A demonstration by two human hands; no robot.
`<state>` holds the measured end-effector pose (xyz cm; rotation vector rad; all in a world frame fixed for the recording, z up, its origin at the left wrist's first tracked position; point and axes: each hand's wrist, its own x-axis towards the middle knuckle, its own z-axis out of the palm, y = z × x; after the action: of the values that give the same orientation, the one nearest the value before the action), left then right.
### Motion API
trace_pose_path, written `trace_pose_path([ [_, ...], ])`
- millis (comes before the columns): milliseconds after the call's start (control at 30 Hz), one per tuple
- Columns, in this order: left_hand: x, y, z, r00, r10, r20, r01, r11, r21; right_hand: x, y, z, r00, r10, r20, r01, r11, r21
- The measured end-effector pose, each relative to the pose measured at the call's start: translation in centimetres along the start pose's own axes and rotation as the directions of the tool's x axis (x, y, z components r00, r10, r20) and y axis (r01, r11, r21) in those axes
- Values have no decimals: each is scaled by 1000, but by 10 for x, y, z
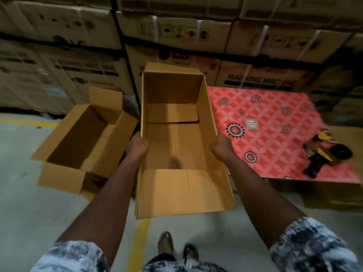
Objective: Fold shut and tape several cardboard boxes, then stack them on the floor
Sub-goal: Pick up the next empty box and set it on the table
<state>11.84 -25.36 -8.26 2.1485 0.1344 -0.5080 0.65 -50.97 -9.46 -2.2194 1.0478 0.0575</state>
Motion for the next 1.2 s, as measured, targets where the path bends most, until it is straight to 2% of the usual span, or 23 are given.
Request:
trace_pose_path([
  [133,16,9,31,992,17,126,-14,1000,-24,19,30,-13,994,91,-53,-89,995,38],
  [367,44,31,83,982,45,181,-52,998,35,55,69,-34,980,176,-89,-174,984,32],
  [500,40,44,109,981,30,193,-14,996,-85,76,88,-50,982,154,-107,-154,988,7],
  [733,28,66,168,992,-22,124,61,947,-315,120,118,-94,986,59,-157,-78,990,-119],
  [867,14,87,207,991,-131,0,120,911,-395,145,124,-126,937,-251,-242,182,945,-273],
  [933,11,94,229,983,-183,-23,152,877,-456,146,119,-138,909,-330,-254,239,913,-330],
  [1000,9,101,255,972,-230,-49,170,832,-528,134,114,-141,893,-396,-214,313,888,-337],
  [1033,5,107,267,964,-256,-73,169,800,-575,123,112,-140,897,-418,-145,363,883,-299],
  [1133,-12,131,304,919,-344,-191,139,738,-660,88,118,-129,889,-406,212,427,902,-61],
  [1167,-17,136,316,902,-365,-233,121,730,-673,78,121,-124,865,-413,285,441,897,-39],
  [1200,-21,141,329,881,-384,-276,100,723,-684,71,125,-120,847,-441,298,477,877,-60],
])
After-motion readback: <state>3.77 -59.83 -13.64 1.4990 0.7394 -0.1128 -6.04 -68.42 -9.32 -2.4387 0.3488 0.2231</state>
